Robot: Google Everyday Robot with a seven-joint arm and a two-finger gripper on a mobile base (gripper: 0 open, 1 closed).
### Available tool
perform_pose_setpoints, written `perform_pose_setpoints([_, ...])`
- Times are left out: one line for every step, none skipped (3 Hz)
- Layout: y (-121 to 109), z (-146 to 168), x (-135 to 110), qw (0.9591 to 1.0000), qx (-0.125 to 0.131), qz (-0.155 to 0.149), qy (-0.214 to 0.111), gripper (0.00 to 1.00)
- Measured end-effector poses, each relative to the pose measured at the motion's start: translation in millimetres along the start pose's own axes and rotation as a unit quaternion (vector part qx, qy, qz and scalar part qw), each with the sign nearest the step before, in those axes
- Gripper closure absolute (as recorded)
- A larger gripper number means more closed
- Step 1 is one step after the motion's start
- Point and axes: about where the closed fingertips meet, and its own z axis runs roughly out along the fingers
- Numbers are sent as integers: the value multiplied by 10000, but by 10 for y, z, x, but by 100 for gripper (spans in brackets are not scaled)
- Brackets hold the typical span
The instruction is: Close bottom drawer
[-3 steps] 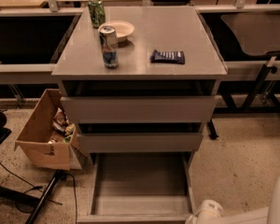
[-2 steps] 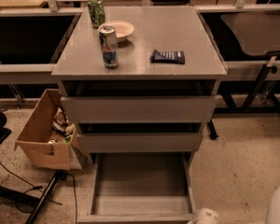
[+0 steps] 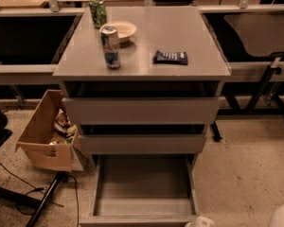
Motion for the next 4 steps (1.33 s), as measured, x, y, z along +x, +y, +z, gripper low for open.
perform_pose_setpoints([-158, 2, -43, 9996, 251, -110, -68, 100])
perform_pose_setpoints([-515, -106, -239, 9971, 646, -312, -260, 100])
perform_pose_setpoints([-688, -169, -337, 9951, 824, -419, -360, 100])
perform_pose_setpoints([-1262, -307, -773, 9873, 1165, -755, -774, 100])
